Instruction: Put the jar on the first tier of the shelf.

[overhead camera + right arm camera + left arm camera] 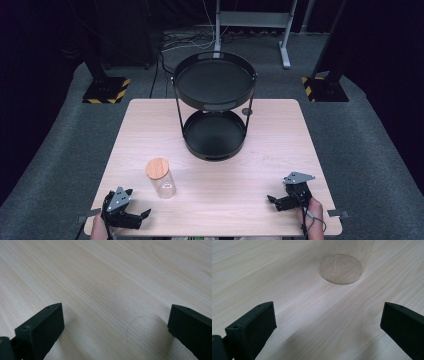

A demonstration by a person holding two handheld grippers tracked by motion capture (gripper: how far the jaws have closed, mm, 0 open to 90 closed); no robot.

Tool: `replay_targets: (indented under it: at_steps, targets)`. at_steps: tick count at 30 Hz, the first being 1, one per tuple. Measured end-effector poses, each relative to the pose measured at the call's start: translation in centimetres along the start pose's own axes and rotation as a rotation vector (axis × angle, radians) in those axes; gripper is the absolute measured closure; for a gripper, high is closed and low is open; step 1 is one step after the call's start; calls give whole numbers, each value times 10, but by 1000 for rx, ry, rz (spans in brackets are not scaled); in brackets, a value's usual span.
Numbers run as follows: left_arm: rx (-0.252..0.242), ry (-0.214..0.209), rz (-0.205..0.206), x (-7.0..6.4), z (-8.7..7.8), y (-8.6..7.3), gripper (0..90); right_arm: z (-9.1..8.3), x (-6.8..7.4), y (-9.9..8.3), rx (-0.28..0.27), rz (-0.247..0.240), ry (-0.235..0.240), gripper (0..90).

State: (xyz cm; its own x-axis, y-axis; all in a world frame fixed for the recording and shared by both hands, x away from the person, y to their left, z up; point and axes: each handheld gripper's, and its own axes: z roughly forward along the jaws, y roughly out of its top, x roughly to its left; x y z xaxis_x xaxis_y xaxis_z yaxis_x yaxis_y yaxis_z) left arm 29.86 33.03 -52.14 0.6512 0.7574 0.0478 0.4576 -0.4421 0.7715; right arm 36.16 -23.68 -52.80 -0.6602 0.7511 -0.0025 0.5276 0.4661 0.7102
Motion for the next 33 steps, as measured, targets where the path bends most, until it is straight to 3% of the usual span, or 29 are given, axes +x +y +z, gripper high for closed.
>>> replay_targets:
  at_steps: [17,33]
  targets:
    - [-20,2,-16,-8,8,18,0,0,0,0,0,-1,2,0]
    - [-43,32,-18,-16,9,36,1,0,0,0,0,-2,2,0]
